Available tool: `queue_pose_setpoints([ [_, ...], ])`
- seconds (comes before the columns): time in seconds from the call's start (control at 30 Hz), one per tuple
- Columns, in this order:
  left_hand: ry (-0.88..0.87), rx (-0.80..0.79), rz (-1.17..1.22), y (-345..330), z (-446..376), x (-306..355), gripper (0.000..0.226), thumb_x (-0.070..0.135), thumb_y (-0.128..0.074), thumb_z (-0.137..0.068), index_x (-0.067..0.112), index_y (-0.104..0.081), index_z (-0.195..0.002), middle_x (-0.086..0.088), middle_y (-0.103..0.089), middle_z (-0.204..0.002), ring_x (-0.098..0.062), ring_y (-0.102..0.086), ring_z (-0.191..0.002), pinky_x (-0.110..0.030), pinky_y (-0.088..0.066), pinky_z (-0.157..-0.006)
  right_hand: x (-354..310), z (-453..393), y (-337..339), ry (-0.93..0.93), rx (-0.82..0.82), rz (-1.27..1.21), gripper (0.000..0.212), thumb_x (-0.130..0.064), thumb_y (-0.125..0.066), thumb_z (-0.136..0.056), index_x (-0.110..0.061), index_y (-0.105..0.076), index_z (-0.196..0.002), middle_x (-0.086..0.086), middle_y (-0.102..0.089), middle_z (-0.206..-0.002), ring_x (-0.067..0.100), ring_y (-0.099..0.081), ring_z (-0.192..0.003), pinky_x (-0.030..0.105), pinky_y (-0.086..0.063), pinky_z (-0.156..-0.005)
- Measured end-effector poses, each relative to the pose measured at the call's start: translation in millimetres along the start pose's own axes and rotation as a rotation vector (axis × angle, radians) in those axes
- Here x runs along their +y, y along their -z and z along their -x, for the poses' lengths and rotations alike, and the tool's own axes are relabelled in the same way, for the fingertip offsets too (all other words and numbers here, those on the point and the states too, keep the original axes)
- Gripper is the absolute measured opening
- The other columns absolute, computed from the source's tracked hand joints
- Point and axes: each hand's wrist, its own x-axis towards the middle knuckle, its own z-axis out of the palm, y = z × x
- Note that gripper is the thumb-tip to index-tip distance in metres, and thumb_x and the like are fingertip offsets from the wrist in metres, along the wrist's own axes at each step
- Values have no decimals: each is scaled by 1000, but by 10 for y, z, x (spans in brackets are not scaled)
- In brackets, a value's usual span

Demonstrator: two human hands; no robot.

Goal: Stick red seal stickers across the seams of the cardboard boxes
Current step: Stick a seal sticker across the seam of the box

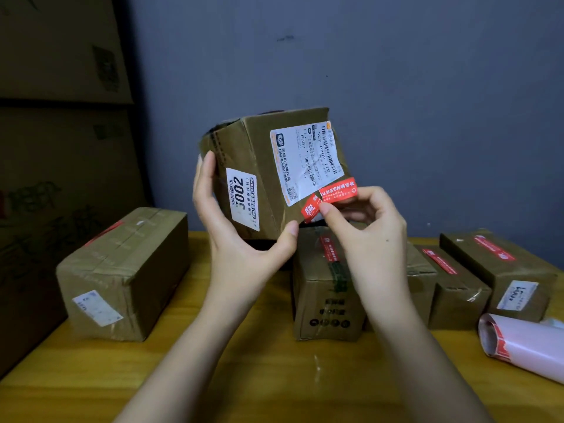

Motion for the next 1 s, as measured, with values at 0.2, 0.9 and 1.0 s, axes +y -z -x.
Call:
queue_pose_setpoints([
  [0.2, -18, -20, -39, -14, 16, -7, 102, 33, -72, -69, 11, -10, -147, -10, -13, -155, -19, -13, -147, -49, -20, -118, 9, -10, 0, -27, -26, -98, 18, -10, -76, -79, -16, -60, -86, -8, -71, -82, -1, -67, -75, 11, -48, -66],
  [0.9, 571, 30, 362, 98, -120, -56, 86, 49, -67, -70, 38, -25, -144, 18, -41, -139, -8, -47, -126, -35, -51, -93, -148, -94, 163, 2, 32, -504, 19, -5, -71, -80, -19, -58, -86, -10, -71, -81, 2, -66, -83, 13, -49, -70],
  [1.0, 685, 25, 535, 122, -186, -32, 75, 54, -62, -74, 33, -37, -141, 2, -49, -138, -18, -56, -120, -38, -58, -77, -103, -144, 216, -23, -1, -491, 20, -17, -72, -70, -20, -59, -84, -11, -73, -87, 1, -66, -91, 14, -50, -75],
])
